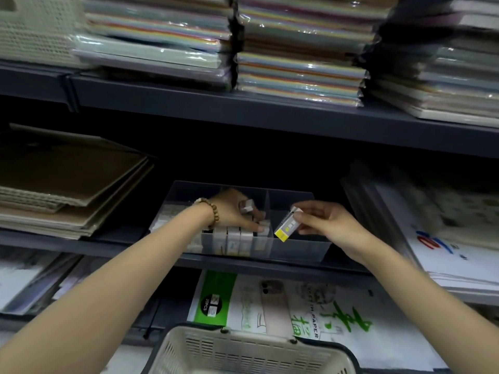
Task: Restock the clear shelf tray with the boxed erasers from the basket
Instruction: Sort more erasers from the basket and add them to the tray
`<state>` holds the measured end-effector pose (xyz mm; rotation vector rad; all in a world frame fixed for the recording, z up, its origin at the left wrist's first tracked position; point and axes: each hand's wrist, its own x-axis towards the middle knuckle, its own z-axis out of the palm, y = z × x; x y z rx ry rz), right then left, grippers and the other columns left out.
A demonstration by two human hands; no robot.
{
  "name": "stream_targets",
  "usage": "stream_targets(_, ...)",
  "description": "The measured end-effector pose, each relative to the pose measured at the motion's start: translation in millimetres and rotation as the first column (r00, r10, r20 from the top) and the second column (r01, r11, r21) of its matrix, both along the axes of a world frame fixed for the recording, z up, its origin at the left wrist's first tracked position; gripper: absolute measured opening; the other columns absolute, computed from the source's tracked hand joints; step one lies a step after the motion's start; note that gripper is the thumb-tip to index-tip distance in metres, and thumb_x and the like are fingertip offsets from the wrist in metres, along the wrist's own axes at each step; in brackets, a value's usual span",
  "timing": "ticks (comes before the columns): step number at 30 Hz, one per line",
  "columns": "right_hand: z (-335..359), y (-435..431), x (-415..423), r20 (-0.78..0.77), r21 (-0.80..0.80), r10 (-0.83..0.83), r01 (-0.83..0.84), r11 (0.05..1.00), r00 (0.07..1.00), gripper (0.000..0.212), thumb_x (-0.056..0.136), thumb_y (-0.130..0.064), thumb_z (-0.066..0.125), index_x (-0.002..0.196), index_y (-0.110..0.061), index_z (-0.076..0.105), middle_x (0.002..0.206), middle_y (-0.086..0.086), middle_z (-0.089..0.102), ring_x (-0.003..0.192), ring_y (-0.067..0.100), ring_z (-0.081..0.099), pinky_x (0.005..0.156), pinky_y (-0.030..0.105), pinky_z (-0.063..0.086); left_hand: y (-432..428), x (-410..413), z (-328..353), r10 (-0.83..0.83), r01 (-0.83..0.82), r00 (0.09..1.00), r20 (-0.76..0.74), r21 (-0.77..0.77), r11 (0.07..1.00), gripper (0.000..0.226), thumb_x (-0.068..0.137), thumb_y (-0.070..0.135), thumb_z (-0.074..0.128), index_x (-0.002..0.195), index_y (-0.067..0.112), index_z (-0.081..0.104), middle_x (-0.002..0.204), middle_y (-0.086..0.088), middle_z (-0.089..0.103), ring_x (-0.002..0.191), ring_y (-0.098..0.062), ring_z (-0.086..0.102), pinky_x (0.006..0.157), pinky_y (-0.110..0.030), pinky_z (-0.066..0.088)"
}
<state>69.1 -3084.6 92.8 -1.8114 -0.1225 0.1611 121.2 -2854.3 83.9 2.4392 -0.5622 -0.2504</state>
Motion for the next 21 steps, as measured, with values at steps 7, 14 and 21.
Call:
stream_targets(7, 0, 1, 3, -0.013, 0.02, 0.037, -0.037, 0.999, 0.999, 0.018, 0.087, -0.015, 0.063, 0.105, -0.018, 0.065, 0.098, 0.003, 0.071, 0.081, 0.007, 0.069, 0.073, 0.017, 0.056, -6, 4, -4, -0.006, 0.006, 1.0, 0.025, 0.005, 1.0, 0.033, 0.071, 0.04, 0.078, 0.1, 0.027, 0.069, 0.107, 0.01, 0.067, 0.098, -0.006, 0.061, 0.087, -0.023, 0.05)
stream_targets(14, -1, 0, 1, -0.024, 0.057, 0.035, -0.034, 0.998, 0.999, 0.017, 0.087, -0.01, 0.061, 0.103, -0.016, 0.064, 0.096, 0.006, 0.07, 0.078, 0.006, 0.069, 0.071, 0.016, 0.056, -12, 3, 0, -0.065, 0.057, 0.997, 0.044, 0.163, 0.985, 0.033, 0.08, 0.042, 0.069, 0.062, 0.02, 0.052, 0.053, 0.007, 0.048, 0.045, -0.006, 0.041, 0.045, -0.019, 0.033)
stream_targets(21, 3, 6, 4, 0.035, 0.058, 0.069, -0.071, 0.996, 0.997, 0.021, 0.088, -0.01, 0.06, 0.108, -0.017, 0.063, 0.101, 0.003, 0.069, 0.086, 0.006, 0.069, 0.074, 0.014, 0.054, 0, -2, 7, -0.042, 0.031, 0.996, 0.078, 0.147, 0.989, 0.031, 0.083, 0.035, 0.068, 0.078, 0.006, 0.061, 0.067, -0.005, 0.053, 0.061, -0.017, 0.047, 0.059, -0.026, 0.035)
